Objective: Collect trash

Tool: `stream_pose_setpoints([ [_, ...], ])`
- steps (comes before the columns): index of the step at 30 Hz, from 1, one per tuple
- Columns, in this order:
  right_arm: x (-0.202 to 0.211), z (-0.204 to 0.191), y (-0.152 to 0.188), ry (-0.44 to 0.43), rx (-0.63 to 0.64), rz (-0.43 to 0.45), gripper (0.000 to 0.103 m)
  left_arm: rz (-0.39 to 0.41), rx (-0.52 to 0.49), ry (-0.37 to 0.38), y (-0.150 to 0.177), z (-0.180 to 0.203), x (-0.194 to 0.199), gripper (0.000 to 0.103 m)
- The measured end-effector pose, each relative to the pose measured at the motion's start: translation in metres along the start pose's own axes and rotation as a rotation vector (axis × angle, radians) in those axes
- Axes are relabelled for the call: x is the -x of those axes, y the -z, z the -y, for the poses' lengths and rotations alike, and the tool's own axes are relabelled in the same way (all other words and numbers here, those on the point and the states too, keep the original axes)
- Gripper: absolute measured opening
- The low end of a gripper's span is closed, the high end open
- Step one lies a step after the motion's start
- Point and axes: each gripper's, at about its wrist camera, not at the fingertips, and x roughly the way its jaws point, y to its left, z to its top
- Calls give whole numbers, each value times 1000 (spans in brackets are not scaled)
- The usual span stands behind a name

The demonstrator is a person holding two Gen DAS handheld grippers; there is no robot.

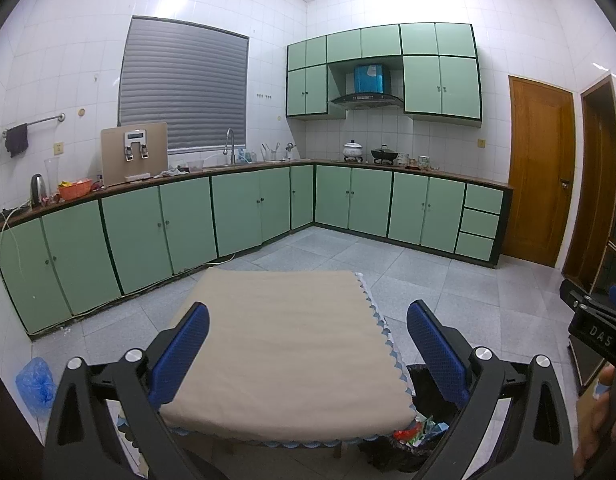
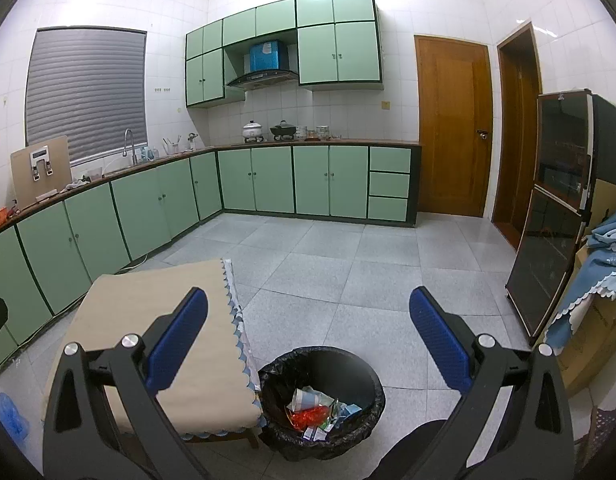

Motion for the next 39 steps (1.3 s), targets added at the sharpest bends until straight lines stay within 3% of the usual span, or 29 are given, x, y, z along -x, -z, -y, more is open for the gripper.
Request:
stream_pose_setpoints([
  [39,0,8,1,0,-7,1,98,-3,1,9,-2,0,1,97],
])
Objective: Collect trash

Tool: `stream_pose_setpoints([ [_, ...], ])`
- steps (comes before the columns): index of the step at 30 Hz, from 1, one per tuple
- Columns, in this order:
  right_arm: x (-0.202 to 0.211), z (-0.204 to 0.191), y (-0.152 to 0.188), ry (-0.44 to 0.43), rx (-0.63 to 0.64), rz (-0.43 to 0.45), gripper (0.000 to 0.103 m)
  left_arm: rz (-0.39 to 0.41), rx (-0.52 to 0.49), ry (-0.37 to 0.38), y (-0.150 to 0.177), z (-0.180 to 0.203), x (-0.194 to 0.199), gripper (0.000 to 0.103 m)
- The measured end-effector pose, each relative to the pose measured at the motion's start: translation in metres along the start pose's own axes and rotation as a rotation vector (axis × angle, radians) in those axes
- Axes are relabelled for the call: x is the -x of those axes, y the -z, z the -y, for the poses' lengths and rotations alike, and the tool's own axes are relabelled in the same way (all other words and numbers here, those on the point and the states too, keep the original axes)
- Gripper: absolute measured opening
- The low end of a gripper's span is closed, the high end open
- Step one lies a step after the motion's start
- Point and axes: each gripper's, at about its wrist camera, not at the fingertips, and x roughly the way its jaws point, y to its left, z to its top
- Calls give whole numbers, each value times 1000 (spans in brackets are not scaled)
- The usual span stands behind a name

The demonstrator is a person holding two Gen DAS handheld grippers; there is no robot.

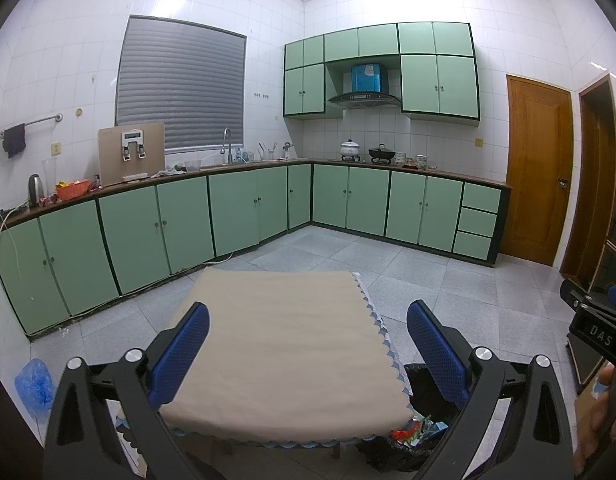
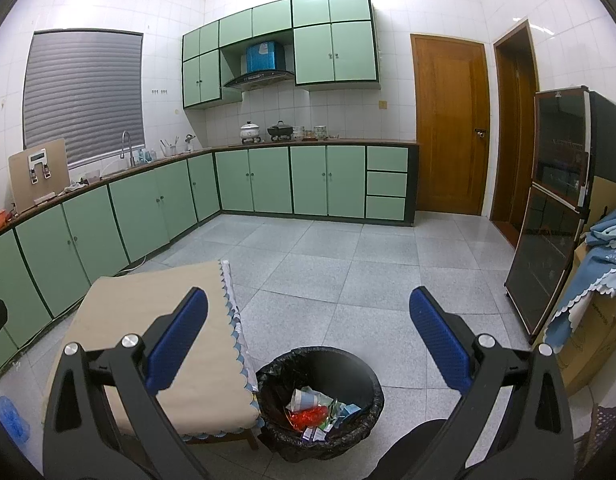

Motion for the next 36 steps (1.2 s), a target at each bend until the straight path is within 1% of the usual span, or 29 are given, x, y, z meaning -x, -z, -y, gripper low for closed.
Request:
stream_pose_setpoints([
  [36,2,3,5,5,-2,-7,98,-20,1,12,0,-2,-2,97],
])
